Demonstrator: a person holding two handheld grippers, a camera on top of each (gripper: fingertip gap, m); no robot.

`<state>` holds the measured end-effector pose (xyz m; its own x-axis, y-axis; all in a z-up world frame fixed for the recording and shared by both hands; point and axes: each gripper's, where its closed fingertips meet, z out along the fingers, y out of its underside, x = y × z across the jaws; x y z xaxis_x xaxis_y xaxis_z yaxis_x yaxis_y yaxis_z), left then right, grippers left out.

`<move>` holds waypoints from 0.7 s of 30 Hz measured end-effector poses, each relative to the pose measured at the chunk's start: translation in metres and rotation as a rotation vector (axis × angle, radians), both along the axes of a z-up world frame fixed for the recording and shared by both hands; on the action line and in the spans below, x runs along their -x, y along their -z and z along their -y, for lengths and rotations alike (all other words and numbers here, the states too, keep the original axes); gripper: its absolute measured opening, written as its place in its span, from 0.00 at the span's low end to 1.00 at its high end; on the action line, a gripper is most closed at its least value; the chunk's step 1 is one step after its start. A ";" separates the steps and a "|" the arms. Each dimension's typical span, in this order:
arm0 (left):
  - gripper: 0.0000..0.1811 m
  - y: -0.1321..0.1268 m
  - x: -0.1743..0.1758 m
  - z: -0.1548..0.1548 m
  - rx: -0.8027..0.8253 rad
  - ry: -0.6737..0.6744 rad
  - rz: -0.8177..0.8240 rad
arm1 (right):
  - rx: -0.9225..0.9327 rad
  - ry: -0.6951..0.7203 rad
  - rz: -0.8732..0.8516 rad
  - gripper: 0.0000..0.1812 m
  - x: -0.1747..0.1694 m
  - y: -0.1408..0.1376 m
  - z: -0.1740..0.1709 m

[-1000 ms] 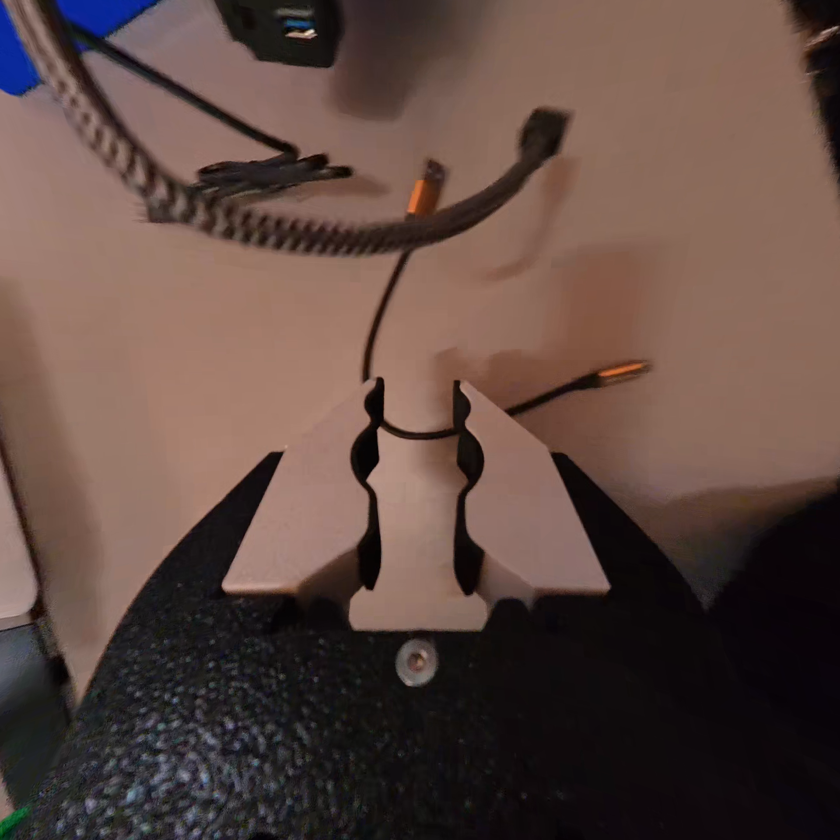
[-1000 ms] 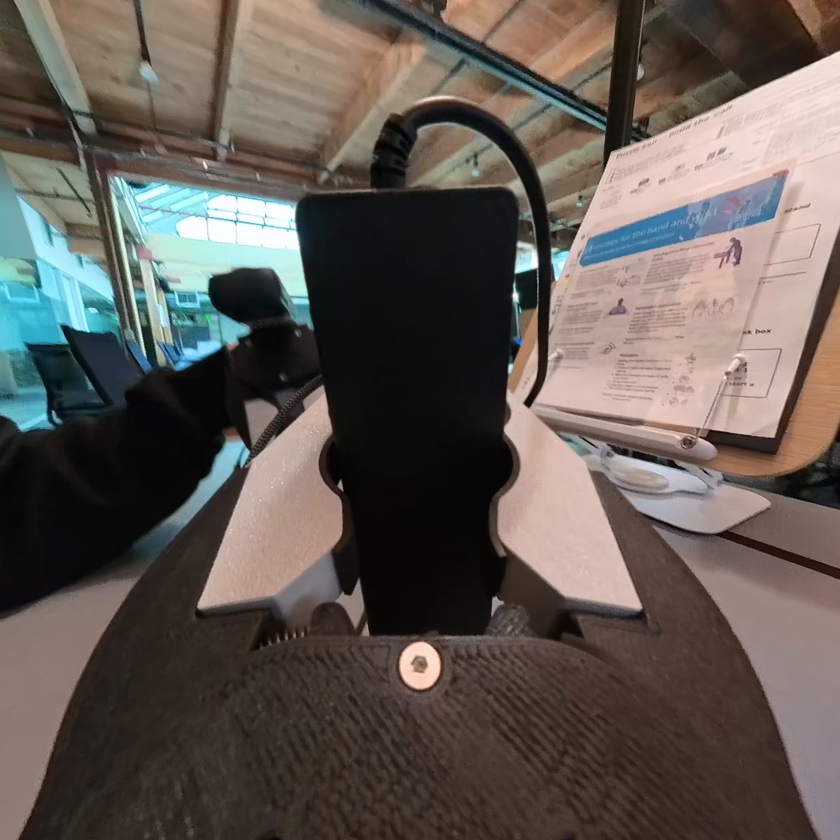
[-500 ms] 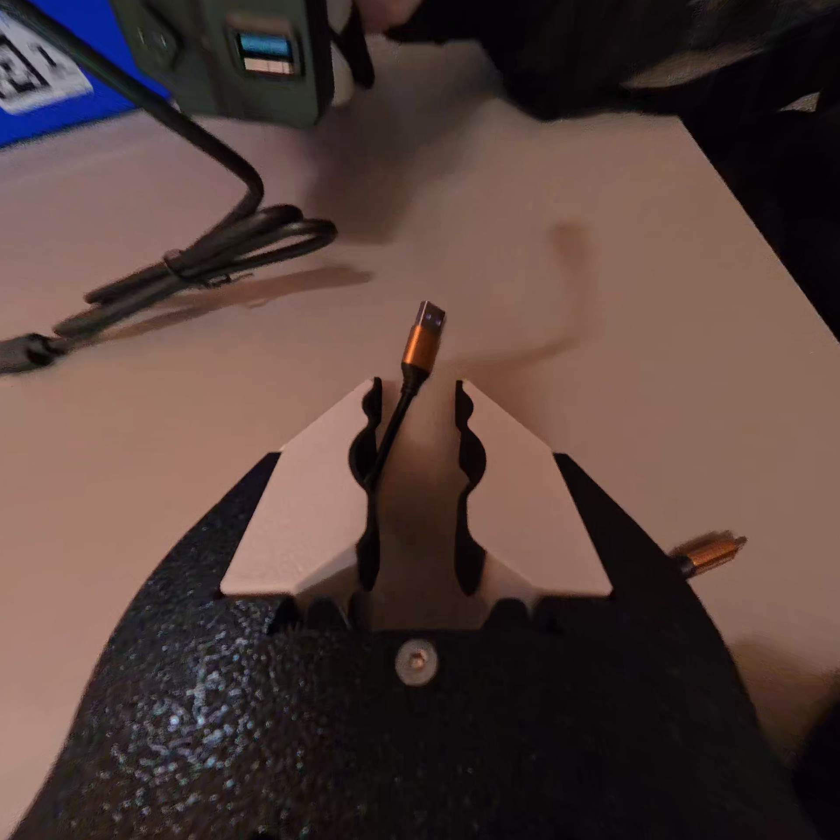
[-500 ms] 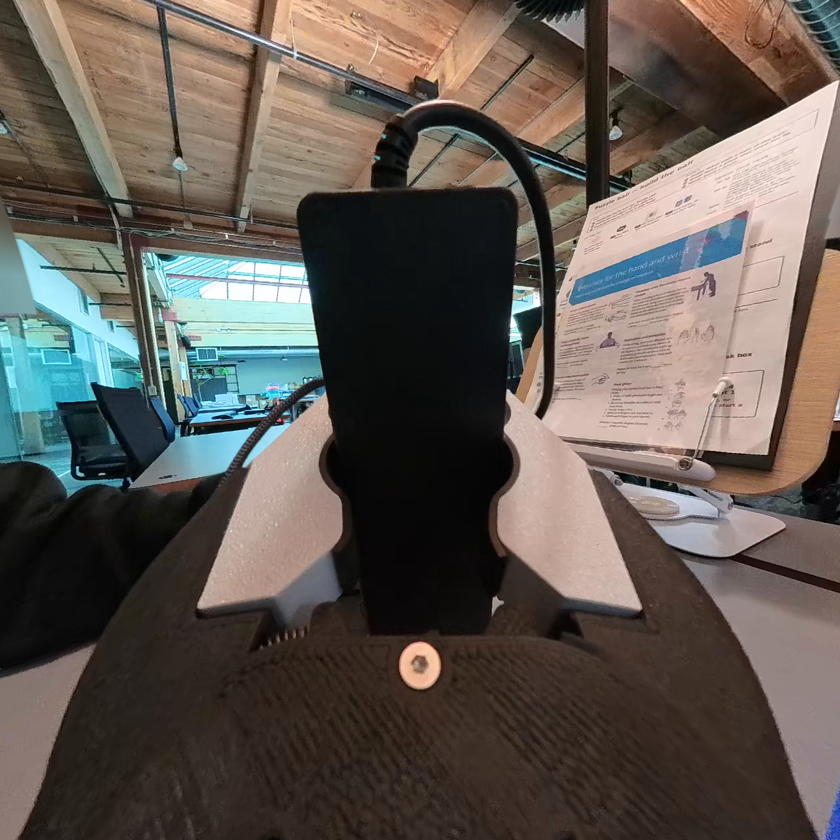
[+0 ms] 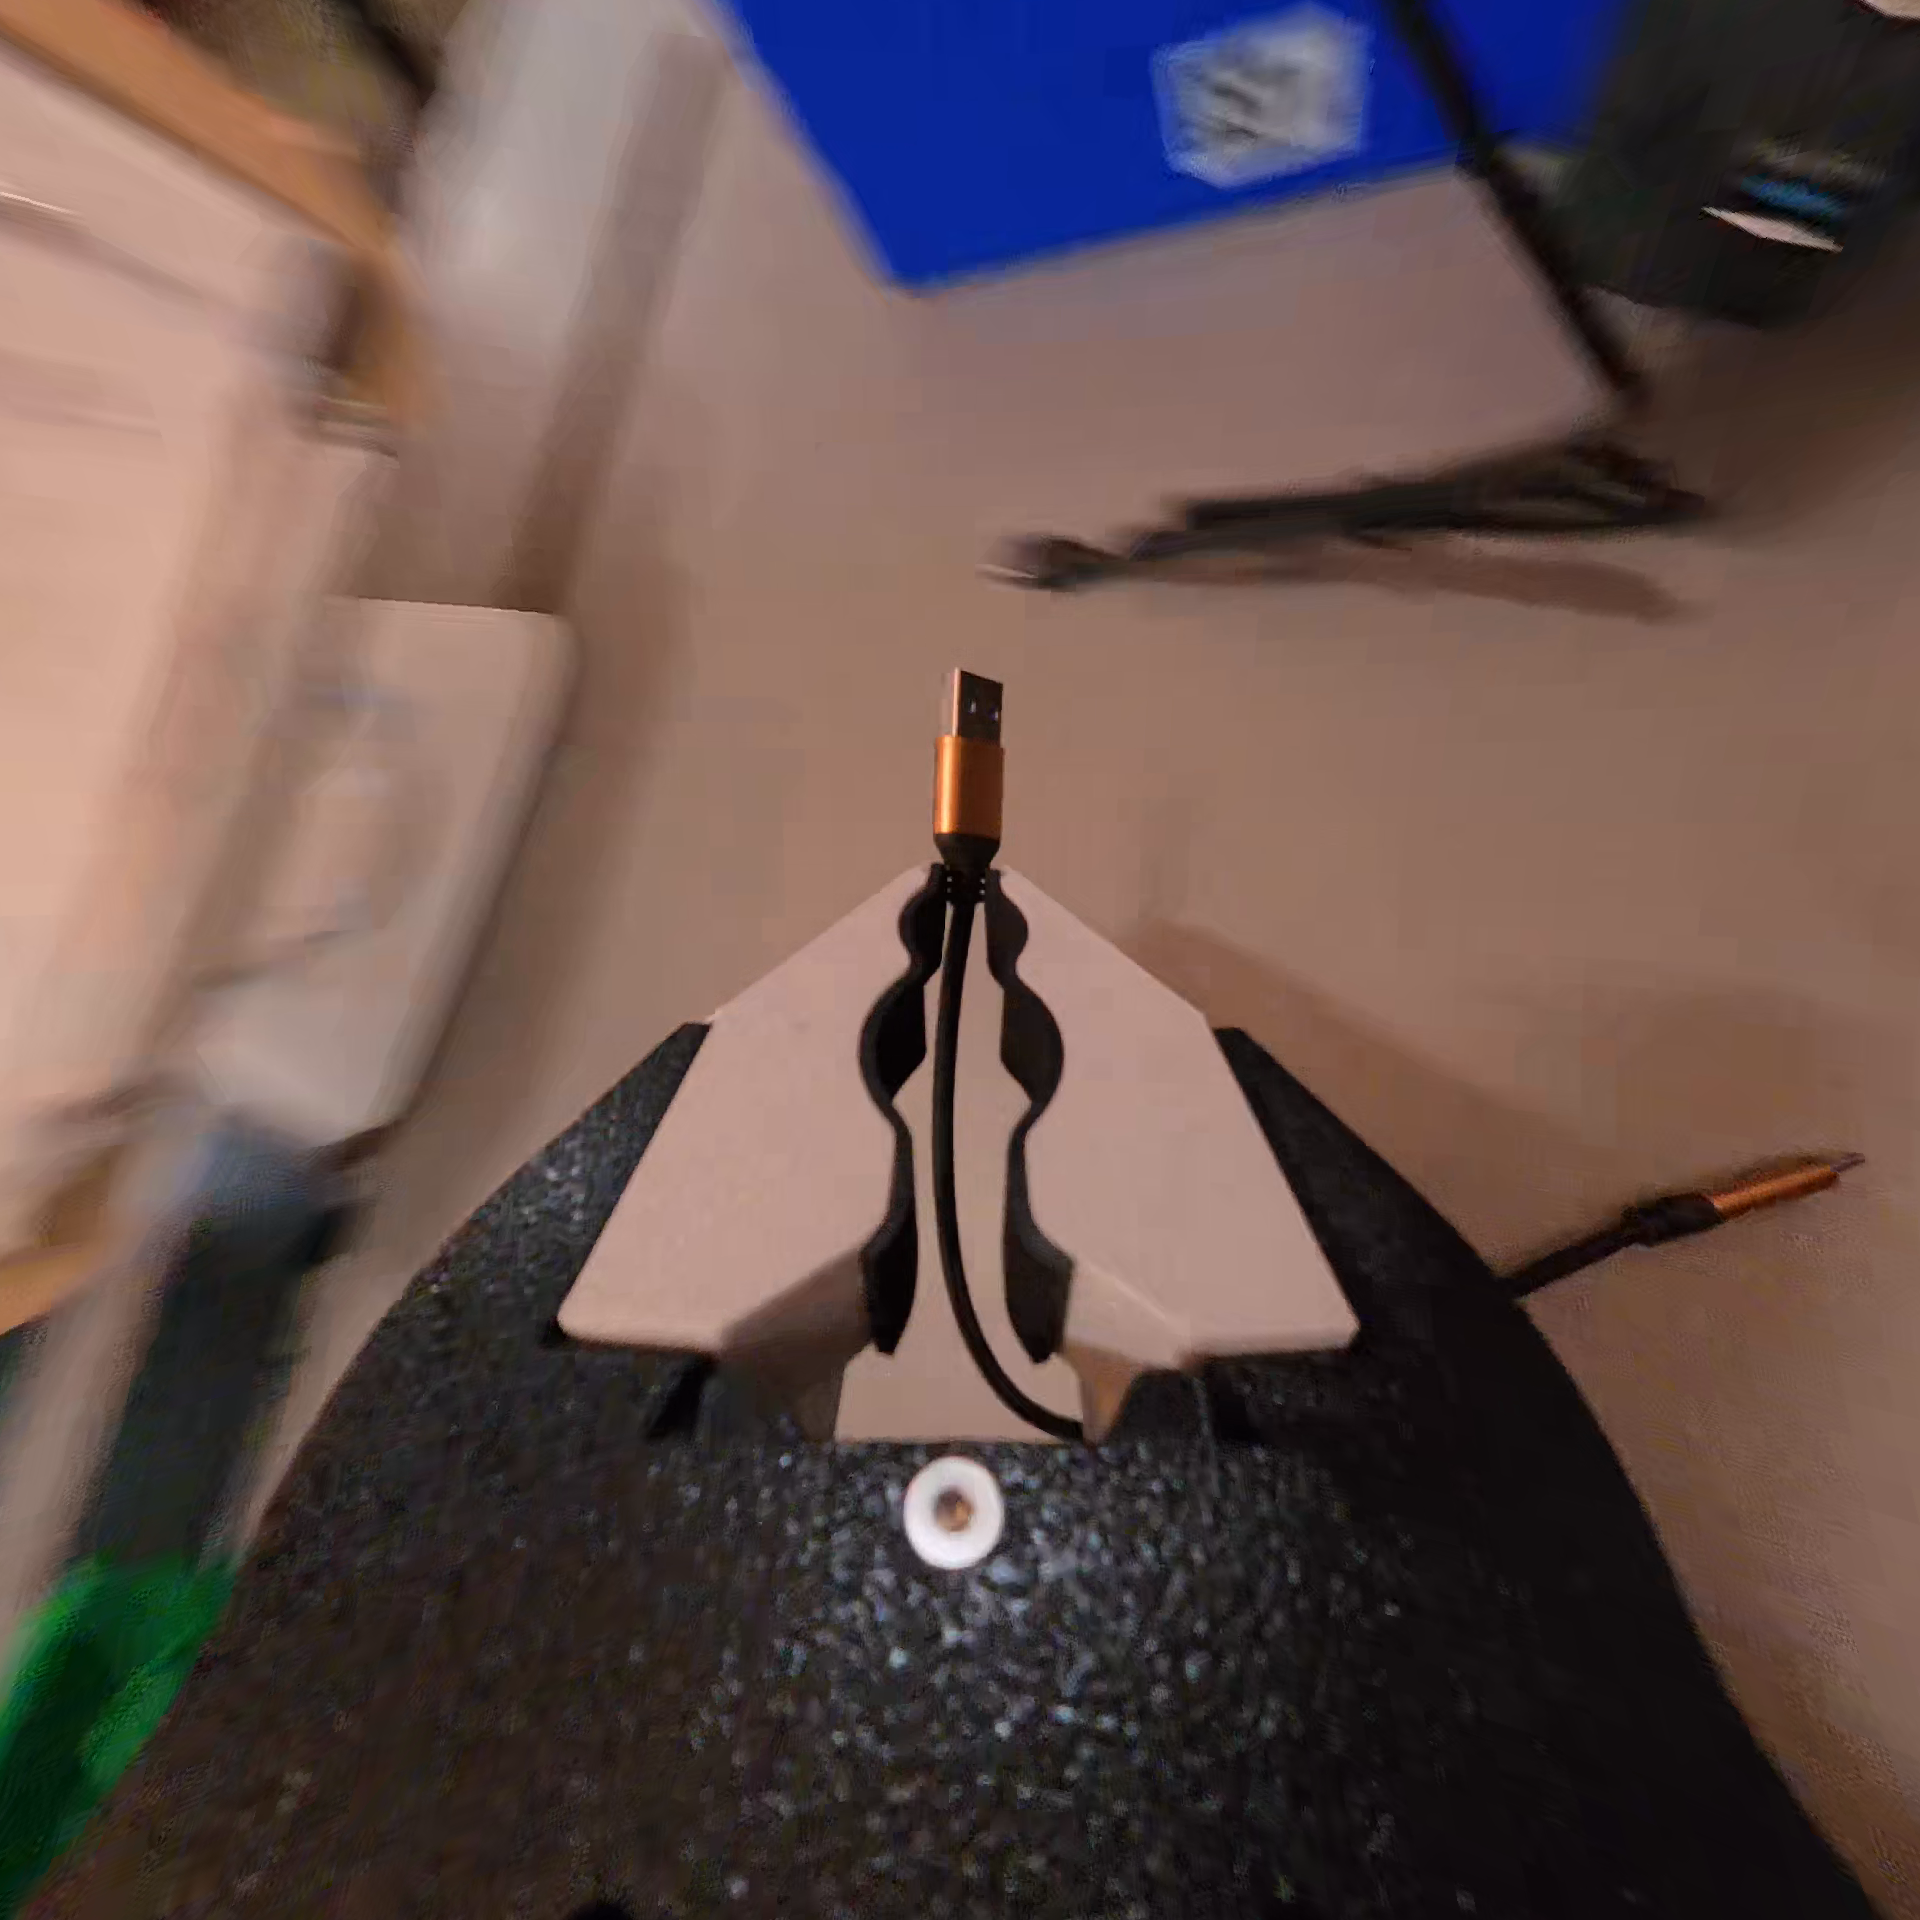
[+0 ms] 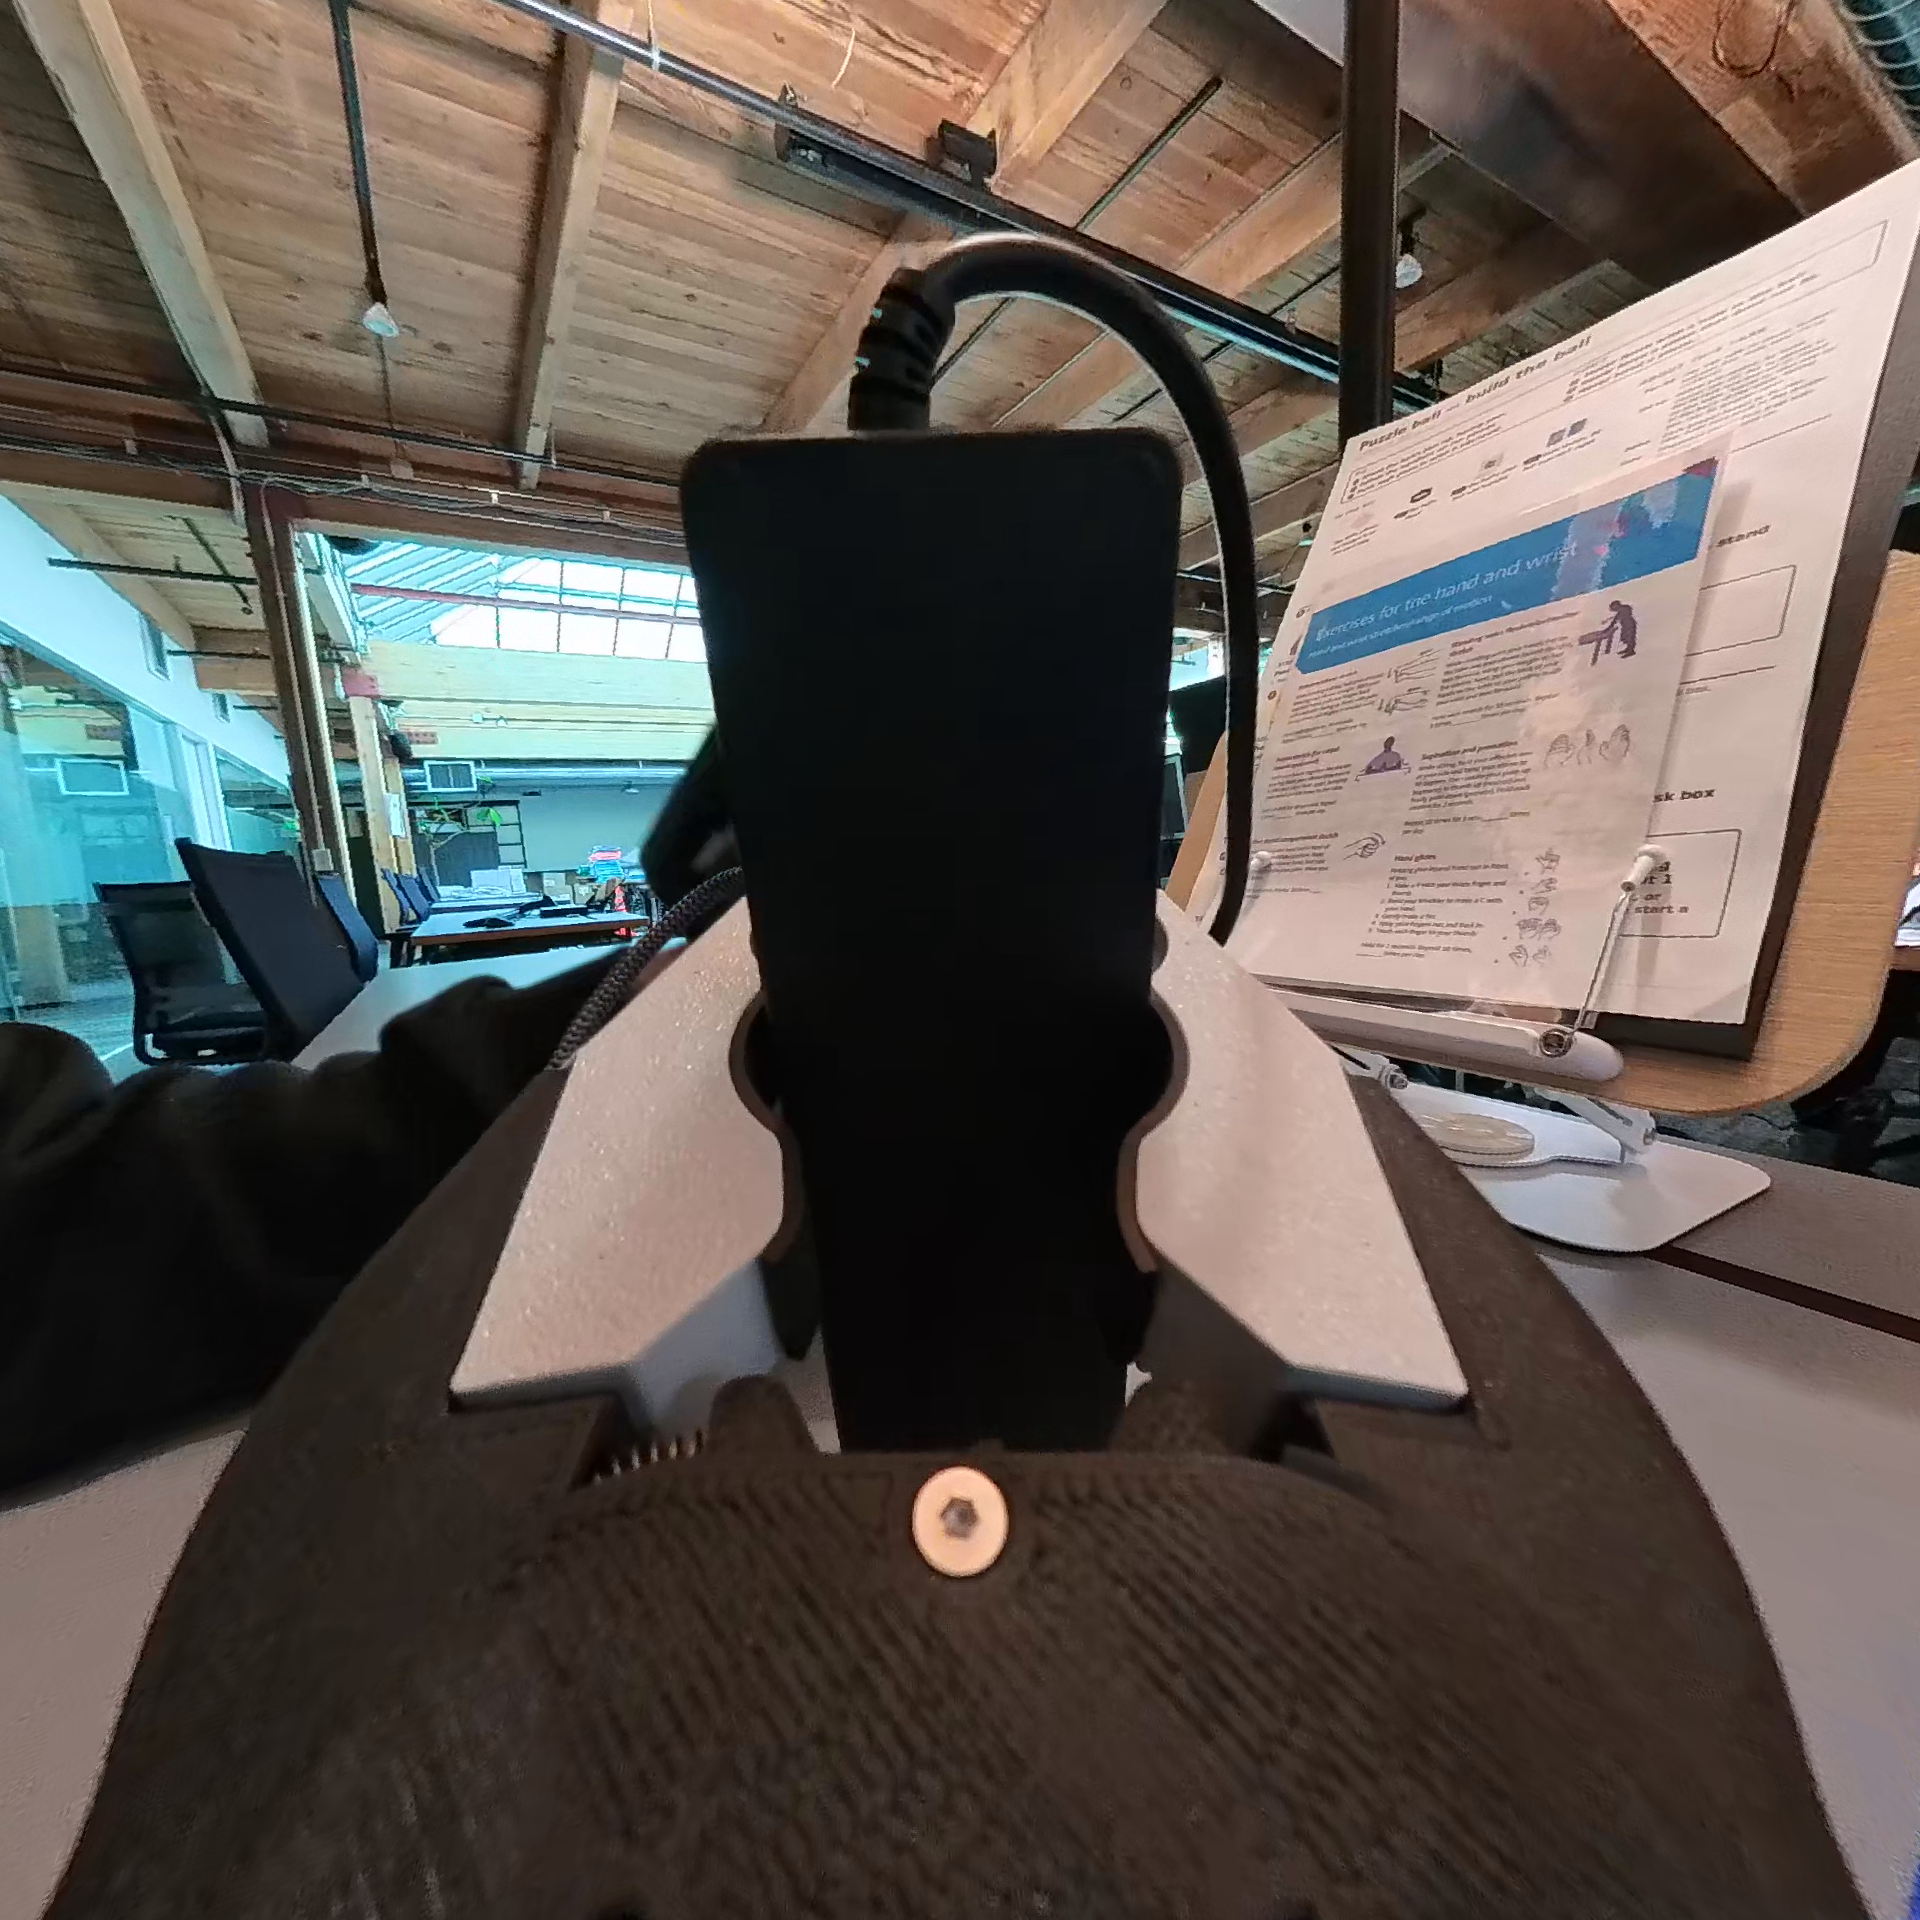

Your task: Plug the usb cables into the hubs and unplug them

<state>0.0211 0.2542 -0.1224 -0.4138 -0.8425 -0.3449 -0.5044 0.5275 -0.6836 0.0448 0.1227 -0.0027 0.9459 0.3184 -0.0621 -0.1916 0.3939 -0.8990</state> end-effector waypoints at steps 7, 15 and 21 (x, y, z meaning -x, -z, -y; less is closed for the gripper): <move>0.02 -0.144 0.018 -0.016 -0.351 -0.088 0.602 | -0.001 0.001 -0.003 0.35 -0.001 0.000 0.000; 0.02 0.005 0.015 0.024 -0.317 0.302 0.023 | 0.006 0.027 -0.001 0.35 -0.005 0.002 0.000; 0.05 0.059 0.024 0.042 -0.157 0.379 -0.176 | 0.010 0.043 0.001 0.35 -0.008 0.002 0.000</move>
<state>-0.0026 0.2126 -0.1814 -0.7471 -0.5631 -0.3532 -0.3566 0.7880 -0.5019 0.0528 0.1227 -0.0052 0.9589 0.2763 -0.0645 -0.1740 0.3930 -0.9029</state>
